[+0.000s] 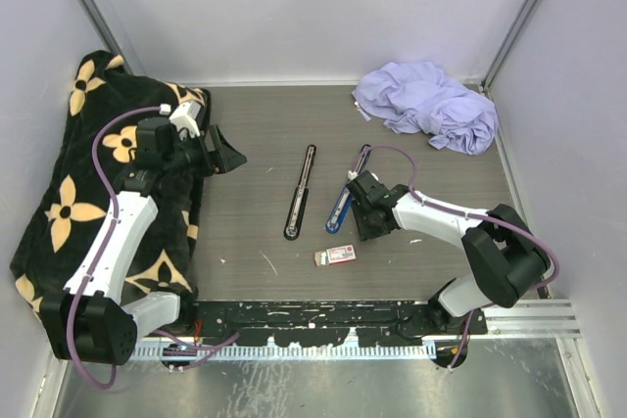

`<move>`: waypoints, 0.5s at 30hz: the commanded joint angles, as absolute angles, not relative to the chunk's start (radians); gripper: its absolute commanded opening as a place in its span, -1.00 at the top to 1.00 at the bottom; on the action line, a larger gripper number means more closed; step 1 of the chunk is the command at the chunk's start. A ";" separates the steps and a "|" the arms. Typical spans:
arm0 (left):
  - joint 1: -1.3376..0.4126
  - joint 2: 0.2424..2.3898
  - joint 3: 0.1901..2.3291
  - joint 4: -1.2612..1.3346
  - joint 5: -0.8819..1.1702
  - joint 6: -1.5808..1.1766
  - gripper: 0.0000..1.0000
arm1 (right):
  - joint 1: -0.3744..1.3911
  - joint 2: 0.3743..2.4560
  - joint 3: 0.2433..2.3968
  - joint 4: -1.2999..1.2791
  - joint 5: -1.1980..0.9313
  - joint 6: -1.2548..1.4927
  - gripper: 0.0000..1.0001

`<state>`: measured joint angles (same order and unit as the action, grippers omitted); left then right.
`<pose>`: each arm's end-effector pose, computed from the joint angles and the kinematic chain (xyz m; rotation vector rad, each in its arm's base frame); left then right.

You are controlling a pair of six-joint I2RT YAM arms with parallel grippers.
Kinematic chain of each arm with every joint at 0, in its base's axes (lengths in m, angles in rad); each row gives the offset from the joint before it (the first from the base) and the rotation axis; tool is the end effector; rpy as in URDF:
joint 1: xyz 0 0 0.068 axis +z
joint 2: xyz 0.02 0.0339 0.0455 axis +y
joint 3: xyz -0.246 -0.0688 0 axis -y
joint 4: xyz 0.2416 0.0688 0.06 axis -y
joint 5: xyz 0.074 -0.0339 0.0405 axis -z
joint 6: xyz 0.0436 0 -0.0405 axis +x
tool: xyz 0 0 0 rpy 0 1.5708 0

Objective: Load the staples into the stapler
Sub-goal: Pick up the staple from the center of the board.

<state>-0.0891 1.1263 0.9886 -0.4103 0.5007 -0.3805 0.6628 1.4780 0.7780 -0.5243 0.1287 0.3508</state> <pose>0.2547 -0.0438 0.3034 -0.0068 2.1484 -0.8065 0.2088 0.1559 0.1384 -0.4004 2.7471 0.0794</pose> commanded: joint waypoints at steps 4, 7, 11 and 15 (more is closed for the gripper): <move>-0.077 1.123 0.978 -0.349 0.506 -0.376 -0.56 | 0.666 1.471 0.792 -0.526 0.153 0.368 0.39; -0.083 1.116 0.952 -0.324 0.509 -0.395 -0.53 | 0.666 1.456 0.806 -0.547 0.163 0.366 0.42; -0.190 1.106 0.915 -0.299 0.420 -0.415 -0.49 | 0.661 1.439 0.837 -0.578 0.187 0.352 0.45; -0.381 1.112 0.868 -0.234 0.225 -0.428 -0.46 | 0.640 1.434 0.843 -0.562 0.150 0.349 0.47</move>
